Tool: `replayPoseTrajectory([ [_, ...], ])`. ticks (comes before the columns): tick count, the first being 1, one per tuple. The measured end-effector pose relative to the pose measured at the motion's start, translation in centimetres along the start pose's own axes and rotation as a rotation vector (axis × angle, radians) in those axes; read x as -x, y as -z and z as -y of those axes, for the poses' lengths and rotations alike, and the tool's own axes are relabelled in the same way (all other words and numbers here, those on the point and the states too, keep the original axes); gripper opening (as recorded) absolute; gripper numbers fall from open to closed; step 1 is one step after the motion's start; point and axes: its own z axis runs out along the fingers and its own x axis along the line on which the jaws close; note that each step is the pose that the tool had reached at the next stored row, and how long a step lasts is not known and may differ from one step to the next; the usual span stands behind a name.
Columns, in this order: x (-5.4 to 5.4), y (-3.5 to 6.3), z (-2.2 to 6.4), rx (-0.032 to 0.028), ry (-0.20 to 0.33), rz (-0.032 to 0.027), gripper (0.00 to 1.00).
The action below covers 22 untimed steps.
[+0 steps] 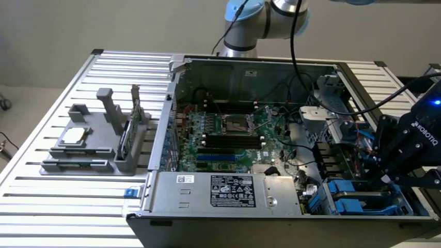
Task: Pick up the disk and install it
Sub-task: 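Insert the first disk wire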
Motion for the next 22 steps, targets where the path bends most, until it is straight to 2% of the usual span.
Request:
replayPoseTrajectory([
  [6, 0.0, 0.08, 0.00, -0.0010, 0.000, -0.0003, 0.18],
  [7, 0.0, 0.24, 0.04, -0.0016, 0.000, -0.0005, 0.25],
  [10, 0.1, 1.08, 0.21, -0.0032, 0.000, -0.0003, 0.25],
  [19, 0.3, 4.43, 0.87, -0.0058, 0.000, -0.0001, 0.25],
  [22, 0.4, 4.98, 1.15, -0.0059, 0.001, -0.0009, 0.25],
])
